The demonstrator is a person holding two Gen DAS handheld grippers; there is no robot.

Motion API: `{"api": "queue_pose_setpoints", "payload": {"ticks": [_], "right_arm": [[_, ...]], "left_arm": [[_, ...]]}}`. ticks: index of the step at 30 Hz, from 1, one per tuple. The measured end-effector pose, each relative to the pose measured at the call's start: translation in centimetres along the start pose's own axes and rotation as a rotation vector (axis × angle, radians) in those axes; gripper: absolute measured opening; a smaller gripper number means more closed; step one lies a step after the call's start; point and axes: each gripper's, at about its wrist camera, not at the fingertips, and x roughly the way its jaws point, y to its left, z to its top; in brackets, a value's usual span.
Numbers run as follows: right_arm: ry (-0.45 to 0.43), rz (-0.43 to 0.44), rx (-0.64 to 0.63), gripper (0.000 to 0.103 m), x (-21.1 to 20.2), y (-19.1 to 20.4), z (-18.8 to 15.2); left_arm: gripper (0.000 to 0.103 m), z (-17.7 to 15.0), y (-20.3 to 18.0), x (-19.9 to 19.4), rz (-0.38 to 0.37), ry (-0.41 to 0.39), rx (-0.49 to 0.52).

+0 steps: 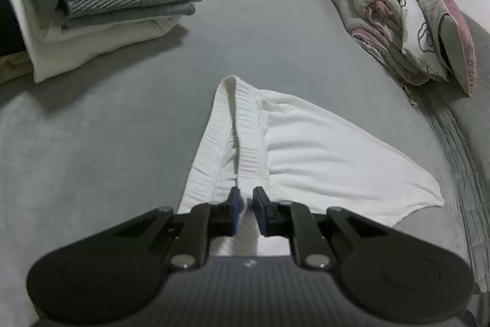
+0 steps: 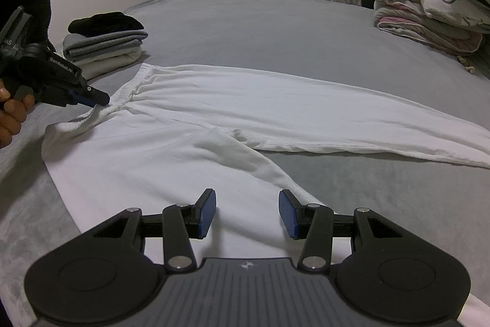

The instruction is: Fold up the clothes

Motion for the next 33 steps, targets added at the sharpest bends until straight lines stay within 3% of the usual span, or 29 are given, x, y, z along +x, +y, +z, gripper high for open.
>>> {"api": "queue_pose_setpoints", "payload": {"ticks": [3, 5, 8, 10, 13, 26, 33], "right_arm": [[0.0, 0.001, -0.001, 0.046, 0.0, 0.0, 0.0], [0.0, 0.001, -0.001, 0.046, 0.0, 0.1, 0.0], [0.001, 0.0, -0.001, 0.046, 0.0, 0.2, 0.0], [0.001, 0.0, -0.003, 0.046, -0.1, 0.2, 0.0], [0.001, 0.001, -0.005, 0.046, -0.1, 0.2, -0.1], [-0.005, 0.003, -0.002, 0.046, -0.1, 0.0, -0.1], [-0.009, 0.006, -0.001, 0.046, -0.2, -0.1, -0.2]], "left_arm": [[0.051, 0.0, 0.1, 0.2, -0.015, 0.009, -0.009], [0.051, -0.1, -0.3, 0.5, -0.014, 0.007, 0.008], [0.045, -0.3, -0.8, 0.9, 0.017, 0.006, 0.034], [0.018, -0.3, -1.0, 1.1, 0.038, 0.003, 0.041], [0.01, -0.4, -1.2, 1.0, 0.061, -0.001, 0.061], [0.006, -0.6, -2.6, 0.0, 0.298, -0.084, 0.168], [0.006, -0.5, -2.6, -0.5, 0.342, -0.106, 0.164]]}}
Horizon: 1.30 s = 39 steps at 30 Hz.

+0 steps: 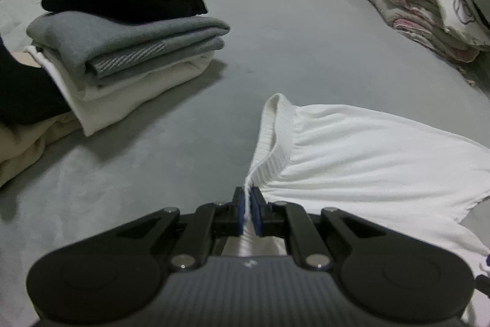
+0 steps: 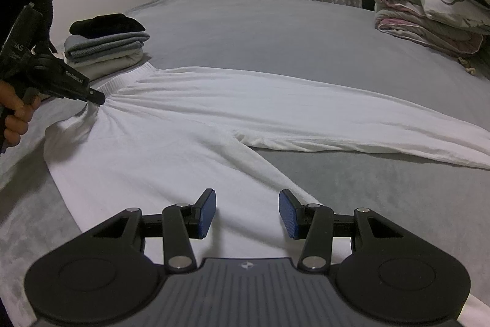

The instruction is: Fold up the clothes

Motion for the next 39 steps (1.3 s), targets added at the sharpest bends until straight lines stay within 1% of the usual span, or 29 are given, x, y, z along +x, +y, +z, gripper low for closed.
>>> {"api": "queue_pose_setpoints", "payload": {"ticks": [5, 7, 10, 12, 14, 15, 16, 19, 21, 24, 27, 28, 30, 31, 32, 34, 37, 39], "right_arm": [[-0.005, 0.002, 0.002, 0.046, -0.2, -0.4, 0.0], [-0.005, 0.003, 0.005, 0.046, -0.2, -0.5, 0.0], [-0.005, 0.002, 0.003, 0.046, -0.2, -0.6, 0.0], [-0.002, 0.001, 0.003, 0.046, -0.1, -0.6, 0.0], [0.001, -0.001, 0.003, 0.046, 0.0, -0.6, 0.0], [0.001, -0.002, 0.003, 0.046, 0.0, -0.6, 0.0], [0.001, -0.003, 0.004, 0.046, 0.0, -0.5, 0.1], [-0.003, -0.003, 0.005, 0.046, -0.1, -0.3, 0.1], [-0.005, -0.004, 0.006, 0.046, -0.2, -0.1, 0.2], [-0.009, -0.004, 0.004, 0.046, -0.2, -0.1, 0.2], [-0.012, -0.003, 0.007, 0.046, -0.2, -0.1, 0.2], [-0.013, -0.003, 0.008, 0.046, -0.2, -0.1, 0.3], [-0.014, -0.002, 0.01, 0.046, -0.2, -0.1, 0.3], [-0.014, -0.002, 0.012, 0.046, -0.2, -0.1, 0.3], [-0.013, -0.001, 0.013, 0.046, -0.2, 0.0, 0.2], [-0.01, 0.002, 0.015, 0.046, -0.1, -0.1, 0.2], [-0.013, 0.01, 0.011, 0.046, 0.0, -0.1, 0.1], [-0.012, 0.019, 0.008, 0.046, 0.2, -0.2, 0.0]], "left_arm": [[0.005, 0.3, 0.9, -0.5, 0.009, -0.012, -0.036], [0.006, 0.4, 0.9, -0.6, -0.001, -0.016, -0.037], [0.006, -0.1, 0.2, 0.3, 0.016, 0.006, -0.001], [0.008, -0.5, -0.6, 0.8, 0.041, 0.005, 0.05], [0.013, -0.6, -0.9, 0.7, 0.049, 0.0, 0.072], [0.019, -0.6, -0.8, 0.6, 0.044, 0.0, 0.072], [0.03, -0.6, -0.6, 0.5, 0.038, 0.0, 0.066], [0.037, -0.4, 0.2, 0.2, 0.032, -0.007, 0.042], [0.039, -0.2, 1.0, -0.1, 0.017, -0.013, 0.014], [0.039, 0.2, 2.1, -0.5, 0.006, -0.03, -0.037], [0.038, 0.5, 2.2, -1.0, -0.044, -0.067, -0.055], [0.036, 0.6, 2.0, -1.1, -0.068, -0.079, -0.053], [0.036, 0.5, 1.1, -1.1, -0.125, -0.097, -0.03], [0.036, 0.4, 0.5, -0.9, -0.135, -0.101, -0.013], [0.036, 0.4, 0.0, -0.5, -0.134, -0.101, 0.001], [0.029, 0.2, -0.9, 0.5, -0.132, -0.096, 0.027], [0.028, -0.1, -1.8, 2.0, -0.12, -0.07, 0.045], [0.027, 0.0, -1.8, 2.4, -0.105, -0.078, 0.045]]}}
